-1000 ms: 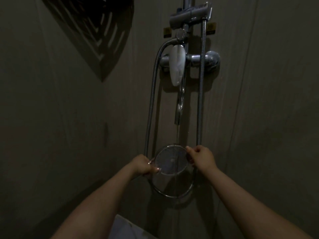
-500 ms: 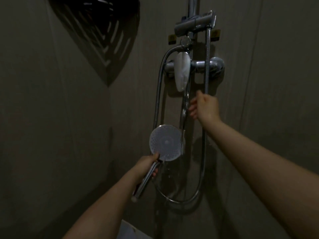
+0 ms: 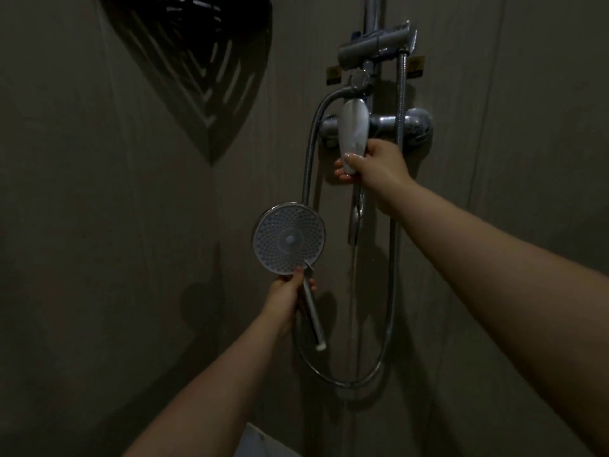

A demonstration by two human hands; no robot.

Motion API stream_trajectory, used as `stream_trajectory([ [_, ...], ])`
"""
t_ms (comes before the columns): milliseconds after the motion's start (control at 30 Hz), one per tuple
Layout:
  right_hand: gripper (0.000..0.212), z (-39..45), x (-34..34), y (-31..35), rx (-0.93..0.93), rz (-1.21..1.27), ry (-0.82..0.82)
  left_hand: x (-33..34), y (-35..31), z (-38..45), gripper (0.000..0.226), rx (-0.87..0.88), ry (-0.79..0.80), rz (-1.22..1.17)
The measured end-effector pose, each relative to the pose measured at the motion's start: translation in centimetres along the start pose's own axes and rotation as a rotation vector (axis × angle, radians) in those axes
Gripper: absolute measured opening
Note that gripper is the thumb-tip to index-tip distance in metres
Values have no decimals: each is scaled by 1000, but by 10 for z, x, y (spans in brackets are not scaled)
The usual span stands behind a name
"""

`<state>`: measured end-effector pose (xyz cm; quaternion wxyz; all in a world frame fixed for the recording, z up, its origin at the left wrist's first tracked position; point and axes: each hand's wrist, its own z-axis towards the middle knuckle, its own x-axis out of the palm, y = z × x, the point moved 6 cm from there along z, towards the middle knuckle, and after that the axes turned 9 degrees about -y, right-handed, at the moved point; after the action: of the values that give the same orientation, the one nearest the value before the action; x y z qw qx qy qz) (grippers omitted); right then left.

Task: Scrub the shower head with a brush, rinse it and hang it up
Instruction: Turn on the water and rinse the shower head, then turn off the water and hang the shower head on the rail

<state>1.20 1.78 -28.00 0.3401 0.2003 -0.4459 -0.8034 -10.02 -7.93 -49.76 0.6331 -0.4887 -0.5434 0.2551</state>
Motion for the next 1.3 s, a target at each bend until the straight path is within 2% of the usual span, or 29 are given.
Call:
stream_trajectory([
  [100,26,6,-4,-6,18,-50,-22,0,4,0,21,11,22,6],
  [167,8,12,-9,-13,52,-78,-84,0,7,-1,21,20,31,-4],
  [333,31,-3,-22,-36,76,-169,-214,-3,6,-6,23,44,-3,46],
  [433,37,-31,-18,-58,108,-211,-113,-6,-8,-7,20,113,-28,143],
  [533,37,-51,-14,-80,175,-241,4,-13,-23,-6,28,196,-47,298],
  [633,33,-65,-7,-105,326,-353,203,-27,-33,-6,29,303,-91,532],
  [733,29,-79,-1,-131,401,-478,379,-46,-31,-2,29,327,-103,638],
  [933,23,-83,13,-155,430,-394,360,-62,-52,9,29,334,-163,666],
  [1033,27,-87,34,-161,451,-304,335,-67,-51,8,30,323,-165,656],
  [1200,36,-85,49,-173,500,-297,292,-81,-43,12,31,291,-150,632],
  [1300,36,-79,57,-174,501,-196,240,-77,-44,13,28,258,-107,543],
])
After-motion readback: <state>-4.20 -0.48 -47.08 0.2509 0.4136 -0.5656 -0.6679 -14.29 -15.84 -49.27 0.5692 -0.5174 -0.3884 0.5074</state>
